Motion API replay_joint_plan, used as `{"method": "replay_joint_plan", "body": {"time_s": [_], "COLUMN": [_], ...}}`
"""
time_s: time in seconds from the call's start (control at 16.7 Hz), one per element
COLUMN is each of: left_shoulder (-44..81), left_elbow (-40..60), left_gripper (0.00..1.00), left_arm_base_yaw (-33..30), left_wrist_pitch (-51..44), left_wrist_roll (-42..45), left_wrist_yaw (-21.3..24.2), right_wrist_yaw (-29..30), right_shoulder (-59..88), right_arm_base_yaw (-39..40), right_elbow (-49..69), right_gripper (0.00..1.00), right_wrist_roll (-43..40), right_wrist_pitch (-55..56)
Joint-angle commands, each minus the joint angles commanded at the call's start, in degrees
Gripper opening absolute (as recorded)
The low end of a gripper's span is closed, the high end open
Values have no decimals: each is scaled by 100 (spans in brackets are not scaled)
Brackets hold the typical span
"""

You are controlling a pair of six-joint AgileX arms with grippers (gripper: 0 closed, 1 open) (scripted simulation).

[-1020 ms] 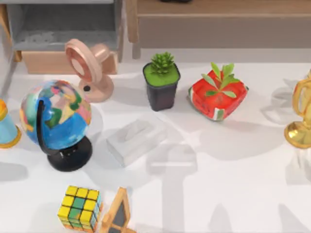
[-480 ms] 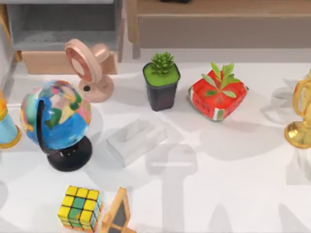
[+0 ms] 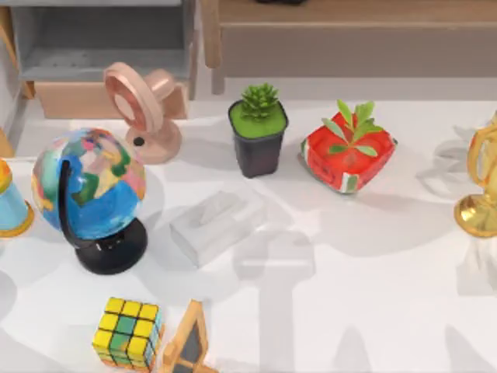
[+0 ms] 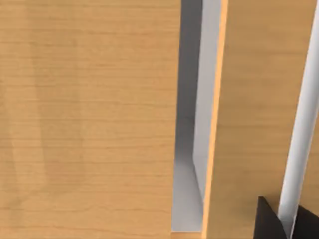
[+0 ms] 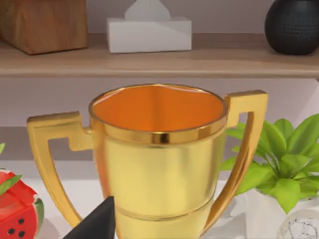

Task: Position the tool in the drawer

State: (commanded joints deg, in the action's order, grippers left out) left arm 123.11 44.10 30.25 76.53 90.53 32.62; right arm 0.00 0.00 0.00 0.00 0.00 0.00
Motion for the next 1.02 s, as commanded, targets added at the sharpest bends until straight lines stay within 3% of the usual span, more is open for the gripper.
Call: {"method": "replay_joint_plan", "body": {"time_s": [0.3, 0.78, 1.02], "left_shoulder": [426, 627, 1017], "left_elbow": [1071, 1395, 2386], "left_gripper": [0, 0, 0], "left_arm_base_yaw": [-352, -448, -645], "left_wrist_pitch": [-536, -780, -1223], "left_wrist_roll": [-13, -28, -30], "left_wrist_yaw": [-371, -469, -686], "right_wrist_yaw": [0, 0, 0], "right_shoulder": [0, 0, 0], "right_arm_base_yaw": [0, 0, 0], "right_elbow": [0, 0, 0], "right_gripper": [100, 100, 100], "right_wrist_roll": [0, 0, 0], "right_wrist_pitch": [0, 0, 0]}}
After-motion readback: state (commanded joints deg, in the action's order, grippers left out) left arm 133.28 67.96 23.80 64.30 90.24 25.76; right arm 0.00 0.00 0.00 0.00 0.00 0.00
